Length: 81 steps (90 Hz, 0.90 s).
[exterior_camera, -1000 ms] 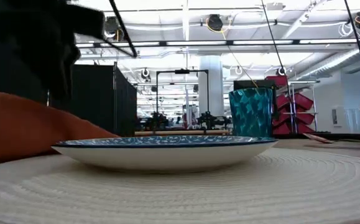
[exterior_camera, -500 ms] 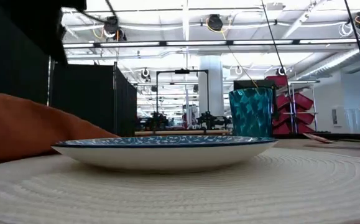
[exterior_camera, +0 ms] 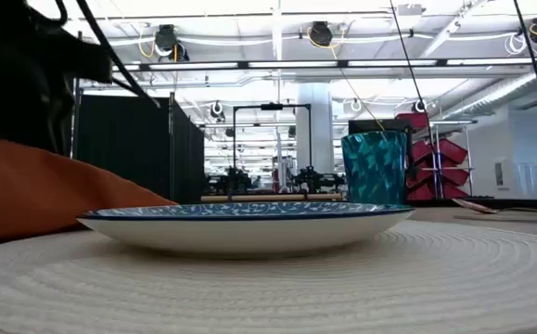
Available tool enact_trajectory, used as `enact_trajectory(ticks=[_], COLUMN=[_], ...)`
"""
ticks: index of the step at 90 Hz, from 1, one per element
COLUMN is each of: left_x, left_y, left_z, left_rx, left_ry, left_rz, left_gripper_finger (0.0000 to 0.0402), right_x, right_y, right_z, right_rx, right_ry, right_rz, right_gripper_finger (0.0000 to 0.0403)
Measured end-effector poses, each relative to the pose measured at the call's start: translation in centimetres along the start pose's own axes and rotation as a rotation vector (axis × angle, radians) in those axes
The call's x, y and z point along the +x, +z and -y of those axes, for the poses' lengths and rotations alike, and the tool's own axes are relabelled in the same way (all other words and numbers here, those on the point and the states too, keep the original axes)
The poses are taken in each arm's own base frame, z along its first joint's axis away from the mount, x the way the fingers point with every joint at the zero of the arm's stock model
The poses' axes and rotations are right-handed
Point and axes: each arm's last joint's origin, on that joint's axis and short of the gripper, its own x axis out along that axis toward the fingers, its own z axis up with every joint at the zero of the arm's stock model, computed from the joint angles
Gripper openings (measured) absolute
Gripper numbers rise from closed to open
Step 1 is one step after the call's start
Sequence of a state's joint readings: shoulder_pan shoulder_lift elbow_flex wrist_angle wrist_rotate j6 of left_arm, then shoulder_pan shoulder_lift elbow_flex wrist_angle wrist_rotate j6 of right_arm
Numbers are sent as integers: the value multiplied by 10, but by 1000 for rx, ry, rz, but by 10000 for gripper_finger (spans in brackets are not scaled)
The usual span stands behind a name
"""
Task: Set table place
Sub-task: Fold the brown table napkin
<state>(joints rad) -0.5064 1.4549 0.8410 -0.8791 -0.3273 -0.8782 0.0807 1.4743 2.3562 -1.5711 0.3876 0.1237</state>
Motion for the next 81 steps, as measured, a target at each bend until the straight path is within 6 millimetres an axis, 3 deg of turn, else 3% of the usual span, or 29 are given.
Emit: enact_trajectory(ticks=[22,46,59,81], left_x=[23,23,8,-42], left_y=[9,20,23,24], left_z=[25,42,37,8], left_rx=[15,-1,11,-10], left_ry=[-96,-246,-231,-69], left_rz=[27,131,118,89], left_gripper_finger=[130,130,130,130], right_x=[-1,-1,-1,-1], right_y=[0,0,0,0], right_z=[-1,-1,-1,-1], right_rx=[0,0,0,-4], right_ry=[8,7,6,5], right_rz=[2,2,2,2], right_gripper_finger=[313,313,313,313])
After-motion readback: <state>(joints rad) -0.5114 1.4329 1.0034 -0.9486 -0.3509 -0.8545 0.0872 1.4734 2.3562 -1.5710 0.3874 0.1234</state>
